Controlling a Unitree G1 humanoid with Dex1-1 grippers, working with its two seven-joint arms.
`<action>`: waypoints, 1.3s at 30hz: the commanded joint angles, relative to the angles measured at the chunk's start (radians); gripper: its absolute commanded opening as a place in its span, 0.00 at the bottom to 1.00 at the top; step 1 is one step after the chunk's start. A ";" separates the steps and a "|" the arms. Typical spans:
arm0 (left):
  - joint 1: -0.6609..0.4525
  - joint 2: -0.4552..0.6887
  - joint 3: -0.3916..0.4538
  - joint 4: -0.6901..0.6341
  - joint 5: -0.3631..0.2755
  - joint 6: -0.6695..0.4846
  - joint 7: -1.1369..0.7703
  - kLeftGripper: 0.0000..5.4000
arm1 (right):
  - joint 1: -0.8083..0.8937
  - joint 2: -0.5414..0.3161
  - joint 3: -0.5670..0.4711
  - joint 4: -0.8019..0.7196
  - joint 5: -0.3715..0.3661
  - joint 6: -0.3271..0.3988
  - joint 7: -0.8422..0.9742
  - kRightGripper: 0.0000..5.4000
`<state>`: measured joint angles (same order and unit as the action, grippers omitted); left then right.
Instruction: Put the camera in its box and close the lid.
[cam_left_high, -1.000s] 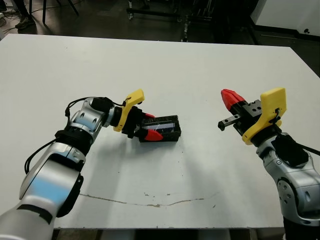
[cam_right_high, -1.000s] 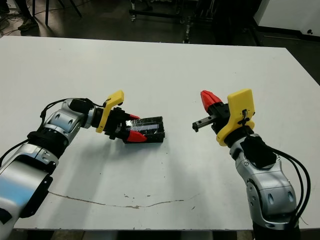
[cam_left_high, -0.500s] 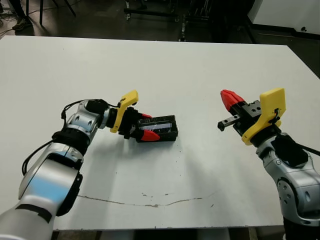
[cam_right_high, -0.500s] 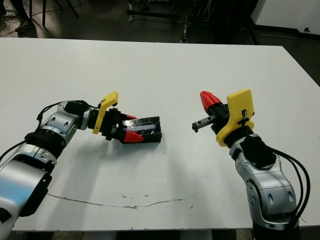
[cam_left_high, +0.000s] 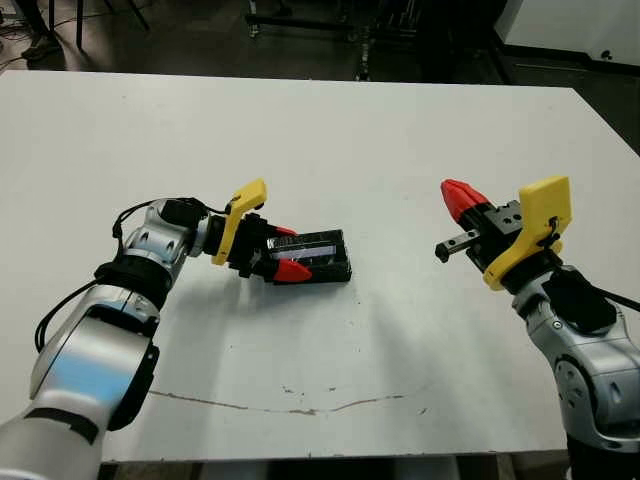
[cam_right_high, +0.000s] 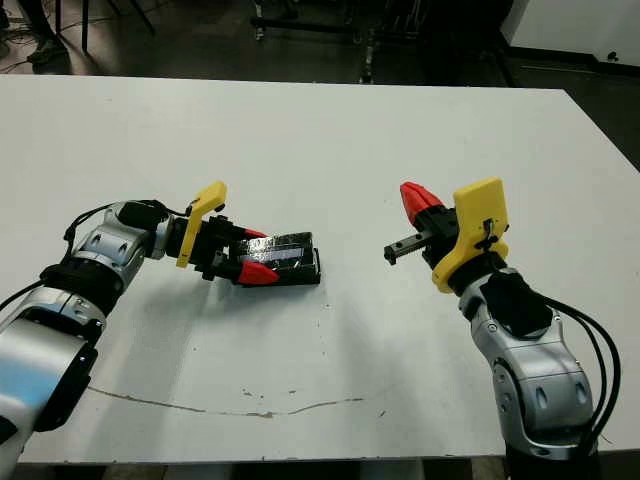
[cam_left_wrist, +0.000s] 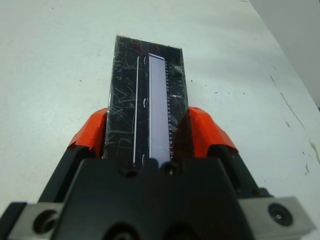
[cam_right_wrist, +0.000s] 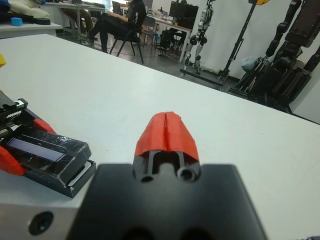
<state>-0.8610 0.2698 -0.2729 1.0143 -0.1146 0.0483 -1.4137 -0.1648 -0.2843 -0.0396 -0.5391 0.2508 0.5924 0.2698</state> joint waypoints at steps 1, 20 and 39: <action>0.122 0.024 -0.039 0.083 0.081 0.080 0.021 0.58 | 0.002 -0.018 -0.004 0.001 -0.001 0.011 0.004 0.00; 0.138 -0.096 0.043 0.067 -0.023 0.185 0.020 0.58 | 0.004 -0.022 -0.011 0.004 0.002 0.008 0.002 0.00; 0.138 -0.132 -0.040 0.064 0.046 0.106 0.043 0.58 | 0.009 -0.016 -0.018 0.008 0.014 -0.007 0.004 0.00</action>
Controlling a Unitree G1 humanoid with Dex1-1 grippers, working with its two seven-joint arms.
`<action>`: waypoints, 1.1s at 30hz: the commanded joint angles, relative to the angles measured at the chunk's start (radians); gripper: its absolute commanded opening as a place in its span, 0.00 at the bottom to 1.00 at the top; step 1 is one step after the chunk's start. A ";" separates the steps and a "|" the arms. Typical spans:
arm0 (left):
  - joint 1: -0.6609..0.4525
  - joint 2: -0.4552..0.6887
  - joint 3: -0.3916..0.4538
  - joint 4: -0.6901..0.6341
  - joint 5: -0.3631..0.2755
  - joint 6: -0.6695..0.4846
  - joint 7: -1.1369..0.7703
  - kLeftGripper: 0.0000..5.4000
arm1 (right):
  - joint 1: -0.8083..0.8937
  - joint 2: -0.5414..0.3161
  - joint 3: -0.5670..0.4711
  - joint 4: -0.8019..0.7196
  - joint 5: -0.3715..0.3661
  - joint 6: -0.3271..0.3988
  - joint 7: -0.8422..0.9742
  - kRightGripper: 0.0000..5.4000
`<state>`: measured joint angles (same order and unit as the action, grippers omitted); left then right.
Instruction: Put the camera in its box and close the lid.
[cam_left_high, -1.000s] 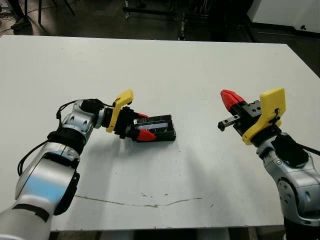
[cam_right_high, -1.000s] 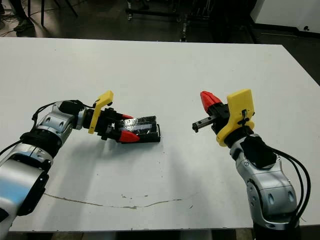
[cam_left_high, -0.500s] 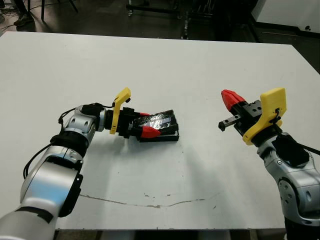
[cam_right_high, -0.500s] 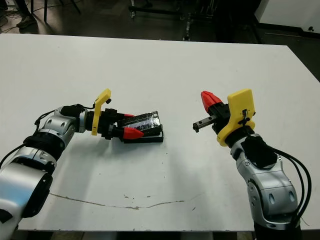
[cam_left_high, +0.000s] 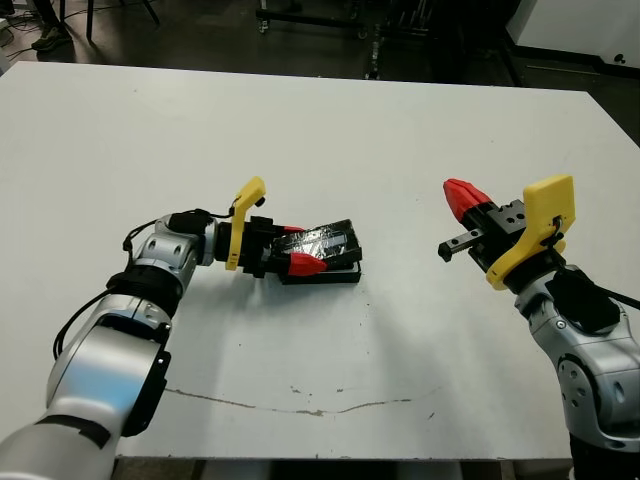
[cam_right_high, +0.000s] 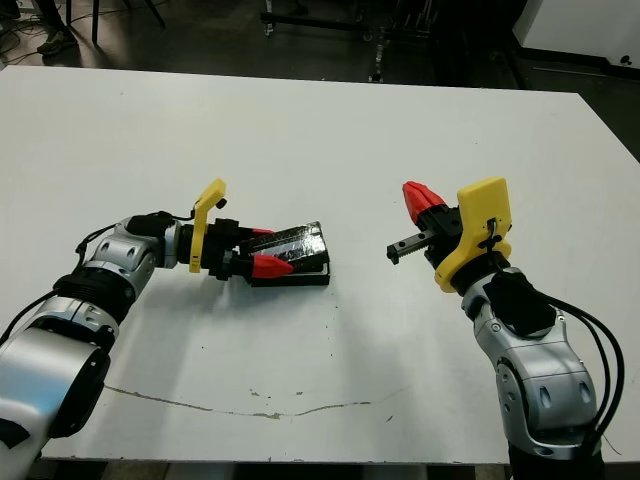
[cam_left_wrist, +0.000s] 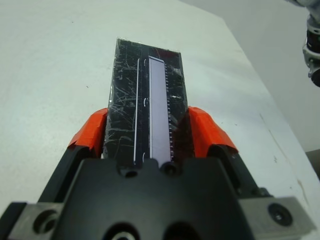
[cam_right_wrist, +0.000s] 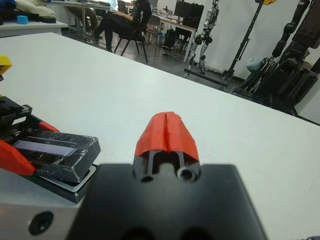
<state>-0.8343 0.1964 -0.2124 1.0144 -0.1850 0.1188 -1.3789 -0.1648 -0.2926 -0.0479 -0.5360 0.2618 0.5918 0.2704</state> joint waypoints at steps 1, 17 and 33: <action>0.110 -0.055 -0.107 0.059 0.123 0.027 0.011 0.58 | 0.009 -0.008 -0.011 0.005 0.004 -0.005 0.003 0.00; 0.131 -0.006 -0.152 0.018 0.158 -0.063 0.048 0.58 | 0.007 -0.008 -0.003 -0.003 -0.003 0.008 -0.003 0.00; 0.094 -0.086 -0.154 0.105 0.151 0.042 0.105 0.58 | 0.014 -0.010 -0.002 -0.009 -0.004 0.003 -0.003 0.00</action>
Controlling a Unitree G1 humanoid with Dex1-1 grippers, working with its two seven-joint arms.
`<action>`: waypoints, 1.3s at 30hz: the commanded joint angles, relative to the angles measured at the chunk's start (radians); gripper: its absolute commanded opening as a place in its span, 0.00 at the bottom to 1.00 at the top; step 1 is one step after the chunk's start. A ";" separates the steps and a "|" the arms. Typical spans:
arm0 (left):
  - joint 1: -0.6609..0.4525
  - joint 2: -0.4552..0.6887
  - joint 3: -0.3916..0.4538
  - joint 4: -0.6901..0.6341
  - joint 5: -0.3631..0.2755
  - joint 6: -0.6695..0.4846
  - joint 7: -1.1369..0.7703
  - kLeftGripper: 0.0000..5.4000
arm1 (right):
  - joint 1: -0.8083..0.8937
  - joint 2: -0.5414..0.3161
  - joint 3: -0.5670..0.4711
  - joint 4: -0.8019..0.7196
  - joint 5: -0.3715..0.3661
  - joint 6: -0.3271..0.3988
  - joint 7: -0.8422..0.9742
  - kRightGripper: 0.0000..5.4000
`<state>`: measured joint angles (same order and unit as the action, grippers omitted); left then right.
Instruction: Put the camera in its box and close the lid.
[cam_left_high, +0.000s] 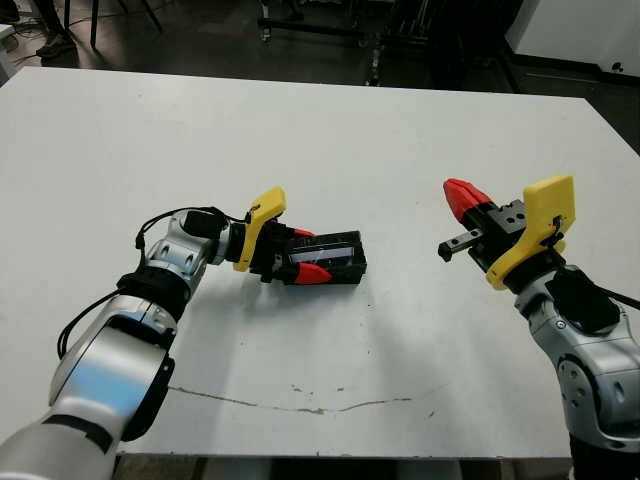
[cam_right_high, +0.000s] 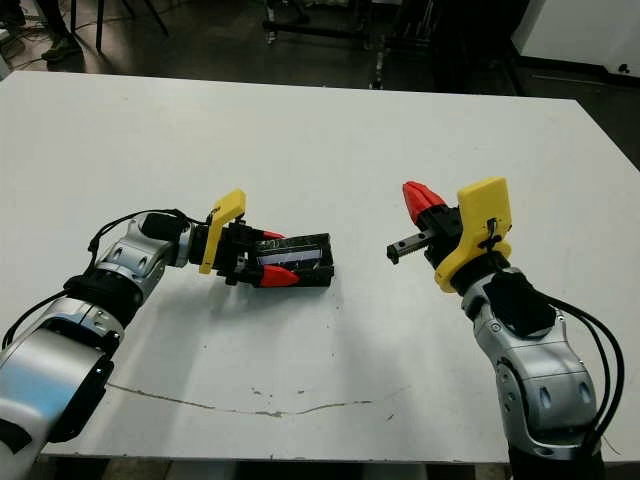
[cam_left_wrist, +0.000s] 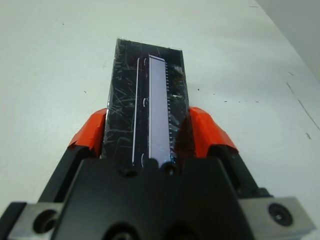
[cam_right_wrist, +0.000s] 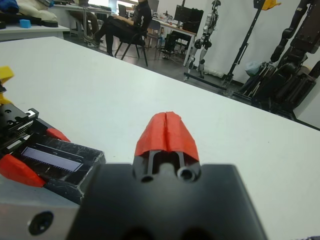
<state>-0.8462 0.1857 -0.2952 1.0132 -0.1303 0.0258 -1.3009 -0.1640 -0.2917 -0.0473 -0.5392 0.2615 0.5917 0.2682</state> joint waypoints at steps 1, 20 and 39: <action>0.105 -0.076 -0.072 0.106 0.098 0.130 0.026 0.58 | 0.013 -0.010 -0.003 -0.006 -0.004 0.003 -0.001 0.00; 0.105 -0.043 -0.145 0.070 0.173 -0.008 0.072 0.58 | 0.010 -0.008 -0.002 -0.007 0.001 0.015 -0.002 0.00; 0.098 0.005 -0.189 0.007 0.243 -0.105 0.179 0.85 | 0.006 -0.010 0.000 -0.002 -0.004 0.000 0.001 0.00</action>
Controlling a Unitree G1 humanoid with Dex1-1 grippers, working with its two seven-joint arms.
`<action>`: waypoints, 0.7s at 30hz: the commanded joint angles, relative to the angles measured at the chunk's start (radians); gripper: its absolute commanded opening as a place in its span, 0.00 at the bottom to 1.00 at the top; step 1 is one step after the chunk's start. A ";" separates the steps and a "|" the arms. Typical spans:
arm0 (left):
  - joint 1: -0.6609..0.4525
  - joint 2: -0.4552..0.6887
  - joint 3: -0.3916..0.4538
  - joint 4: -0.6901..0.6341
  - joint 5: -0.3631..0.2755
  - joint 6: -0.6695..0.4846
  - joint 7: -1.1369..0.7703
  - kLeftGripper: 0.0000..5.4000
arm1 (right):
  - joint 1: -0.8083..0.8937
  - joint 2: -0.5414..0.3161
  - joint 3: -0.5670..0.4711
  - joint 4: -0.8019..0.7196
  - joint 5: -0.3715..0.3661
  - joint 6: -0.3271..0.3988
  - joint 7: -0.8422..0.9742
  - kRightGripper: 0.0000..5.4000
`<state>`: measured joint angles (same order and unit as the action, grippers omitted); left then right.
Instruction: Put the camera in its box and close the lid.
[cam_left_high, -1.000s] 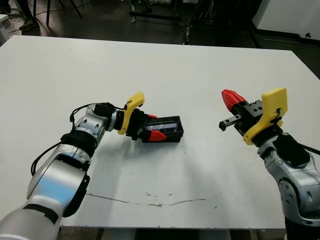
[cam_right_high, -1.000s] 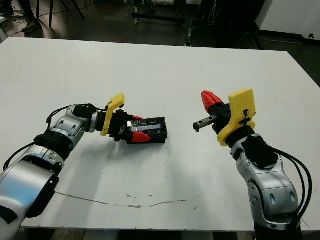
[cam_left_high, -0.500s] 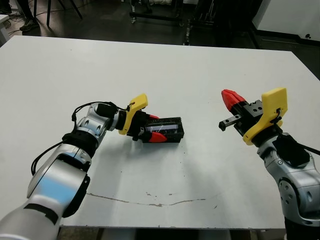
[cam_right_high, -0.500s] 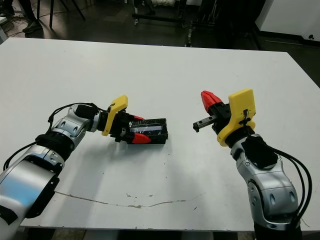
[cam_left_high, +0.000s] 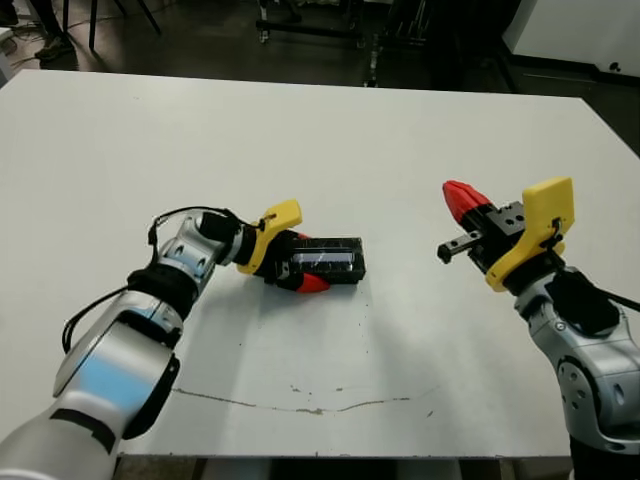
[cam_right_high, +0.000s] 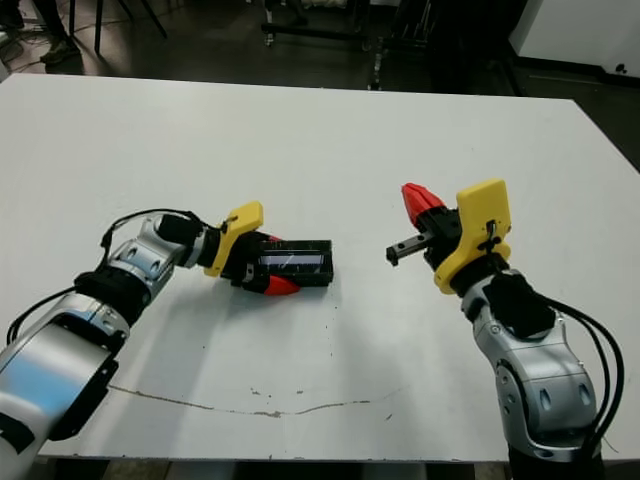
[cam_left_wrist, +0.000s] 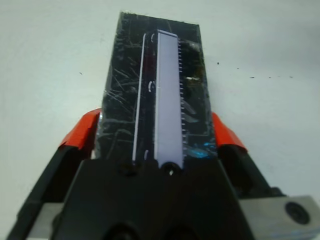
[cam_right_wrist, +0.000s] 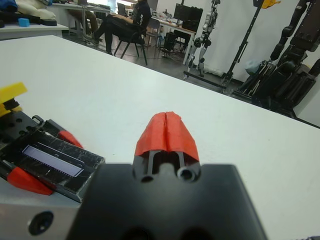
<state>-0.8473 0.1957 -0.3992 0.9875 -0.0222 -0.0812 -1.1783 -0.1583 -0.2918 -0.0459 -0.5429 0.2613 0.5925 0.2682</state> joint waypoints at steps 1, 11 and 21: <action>0.097 -0.002 -0.090 0.028 0.142 -0.004 0.058 0.88 | 0.000 -0.010 -0.001 0.001 -0.004 -0.001 0.000 0.00; 0.112 0.007 -0.094 0.027 0.143 -0.040 0.054 1.00 | -0.002 -0.015 -0.003 0.003 -0.002 0.002 0.005 0.00; 0.095 0.038 -0.052 0.048 0.108 -0.014 -0.009 1.00 | 0.001 -0.007 -0.008 0.001 0.006 0.007 0.002 0.00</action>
<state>-0.8442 0.2209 -0.3974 0.9706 -0.0018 -0.1328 -1.1652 -0.1583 -0.2919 -0.0466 -0.5430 0.2635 0.5926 0.2691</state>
